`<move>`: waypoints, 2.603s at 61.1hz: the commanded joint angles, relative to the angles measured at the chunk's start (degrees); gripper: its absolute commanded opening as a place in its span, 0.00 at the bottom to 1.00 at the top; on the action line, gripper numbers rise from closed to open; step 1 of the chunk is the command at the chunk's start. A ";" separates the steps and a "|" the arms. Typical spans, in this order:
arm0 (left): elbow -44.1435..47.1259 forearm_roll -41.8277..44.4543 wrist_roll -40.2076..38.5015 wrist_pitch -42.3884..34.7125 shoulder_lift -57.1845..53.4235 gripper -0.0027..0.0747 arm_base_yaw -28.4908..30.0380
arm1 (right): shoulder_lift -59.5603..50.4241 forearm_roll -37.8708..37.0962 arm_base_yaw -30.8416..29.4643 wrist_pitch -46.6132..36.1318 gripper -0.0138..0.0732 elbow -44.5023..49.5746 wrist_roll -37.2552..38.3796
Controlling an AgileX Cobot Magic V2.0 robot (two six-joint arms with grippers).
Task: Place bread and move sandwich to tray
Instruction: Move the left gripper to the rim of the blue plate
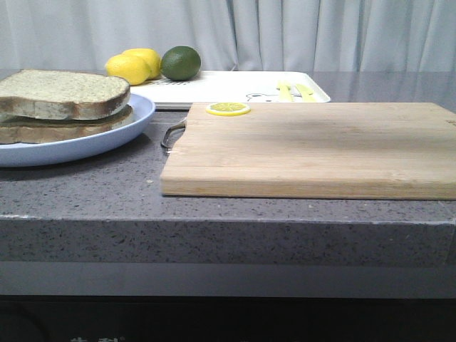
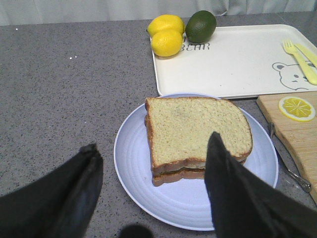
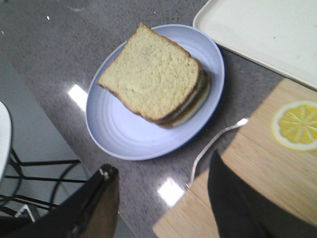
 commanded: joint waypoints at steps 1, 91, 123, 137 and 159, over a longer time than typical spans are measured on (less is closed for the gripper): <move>-1.52 -0.37 -0.05 -4.07 0.25 0.60 -0.46 | -7.40 -7.76 -0.33 1.39 0.65 -1.25 3.47; -17.85 -13.89 7.21 18.63 30.46 0.60 18.53 | -52.42 -17.78 -0.33 -8.23 0.65 31.07 3.57; -25.33 -31.23 16.44 18.24 49.31 0.60 21.39 | -52.42 -17.78 -0.33 -8.23 0.65 31.07 3.57; -25.91 -31.52 16.44 18.46 52.74 0.60 21.39 | -52.42 -17.78 -0.33 -8.23 0.65 31.07 3.57; -25.91 -31.52 16.44 17.71 53.52 0.34 21.39 | -52.42 -17.78 -0.33 -8.23 0.65 31.07 3.57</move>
